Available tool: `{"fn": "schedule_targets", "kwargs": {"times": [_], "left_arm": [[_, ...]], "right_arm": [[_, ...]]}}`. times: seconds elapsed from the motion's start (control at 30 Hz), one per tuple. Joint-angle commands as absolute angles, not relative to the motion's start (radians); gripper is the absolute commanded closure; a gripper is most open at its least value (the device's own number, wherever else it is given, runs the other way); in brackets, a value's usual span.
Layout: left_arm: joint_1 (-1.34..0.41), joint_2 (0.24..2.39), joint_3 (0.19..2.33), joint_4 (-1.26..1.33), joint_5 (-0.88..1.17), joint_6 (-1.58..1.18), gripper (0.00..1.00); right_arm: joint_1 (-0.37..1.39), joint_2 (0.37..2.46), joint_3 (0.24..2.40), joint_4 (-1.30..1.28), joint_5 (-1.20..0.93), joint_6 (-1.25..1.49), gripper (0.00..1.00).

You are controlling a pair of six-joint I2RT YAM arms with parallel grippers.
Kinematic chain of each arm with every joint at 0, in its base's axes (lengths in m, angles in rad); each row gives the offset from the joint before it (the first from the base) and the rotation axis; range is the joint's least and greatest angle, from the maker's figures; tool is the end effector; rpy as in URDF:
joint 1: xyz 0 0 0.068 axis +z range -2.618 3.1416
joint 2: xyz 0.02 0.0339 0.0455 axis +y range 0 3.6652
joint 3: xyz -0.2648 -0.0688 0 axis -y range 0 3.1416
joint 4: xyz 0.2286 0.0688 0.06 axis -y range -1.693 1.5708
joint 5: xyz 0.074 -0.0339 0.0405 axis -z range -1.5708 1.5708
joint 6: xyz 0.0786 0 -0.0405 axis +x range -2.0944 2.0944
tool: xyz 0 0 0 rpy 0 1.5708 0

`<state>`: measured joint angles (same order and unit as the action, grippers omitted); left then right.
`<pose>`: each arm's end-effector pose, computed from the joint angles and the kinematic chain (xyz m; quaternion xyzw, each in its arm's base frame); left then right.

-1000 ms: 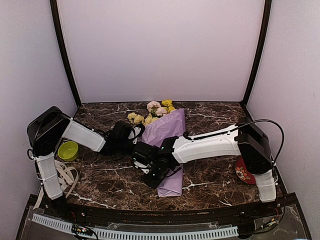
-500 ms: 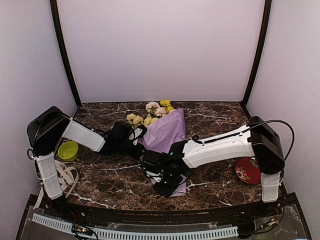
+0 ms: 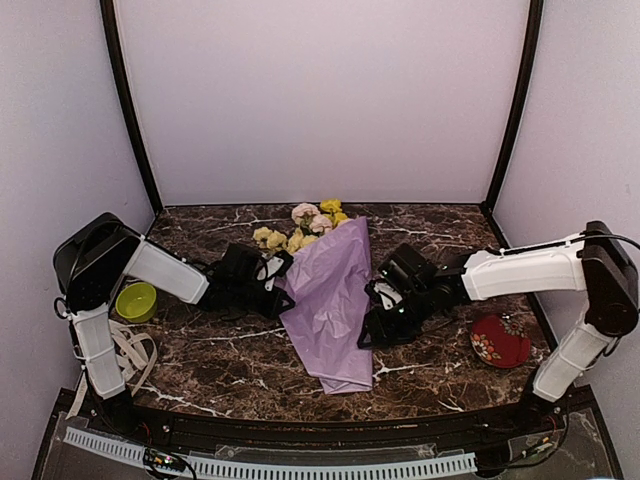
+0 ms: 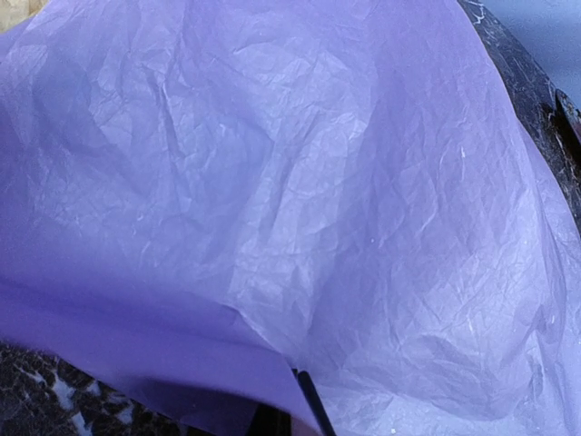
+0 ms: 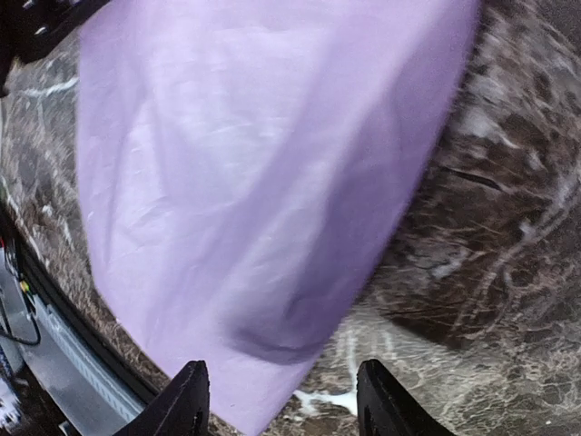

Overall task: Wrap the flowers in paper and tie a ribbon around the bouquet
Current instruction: Fold along the fold line on the folded wrapping paper.

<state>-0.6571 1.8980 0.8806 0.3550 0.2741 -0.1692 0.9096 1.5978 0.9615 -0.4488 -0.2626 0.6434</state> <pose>0.2992 -0.2577 0.1093 0.2732 0.8494 -0.2869 0.3488 0.1783 0.2624 0.1581 -0.1589 0.9496 0.2577 0.0810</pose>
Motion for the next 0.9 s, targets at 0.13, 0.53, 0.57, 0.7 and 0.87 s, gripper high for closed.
{"fn": "schedule_targets", "kwargs": {"times": [0.13,0.53,0.57,0.7,0.87], "left_arm": [[-0.655,1.898,0.836,0.309,0.273,-0.21,1.0],[-0.655,1.916,0.85,0.294,0.243,-0.218,1.0],[-0.655,1.916,0.854,0.29,0.233,-0.214,1.0],[-0.655,1.922,0.908,0.246,0.206,-0.187,1.0],[-0.652,1.916,0.98,0.167,0.183,-0.174,0.92]], "right_arm": [[0.806,1.663,0.846,-0.245,-0.452,0.717,0.36],[0.8,1.725,0.718,0.026,-0.615,0.777,0.69],[0.797,1.723,0.712,0.026,-0.617,0.774,0.75],[0.794,1.732,0.71,0.002,-0.606,0.75,0.93],[0.795,1.728,0.706,0.004,-0.603,0.735,0.99]]}}
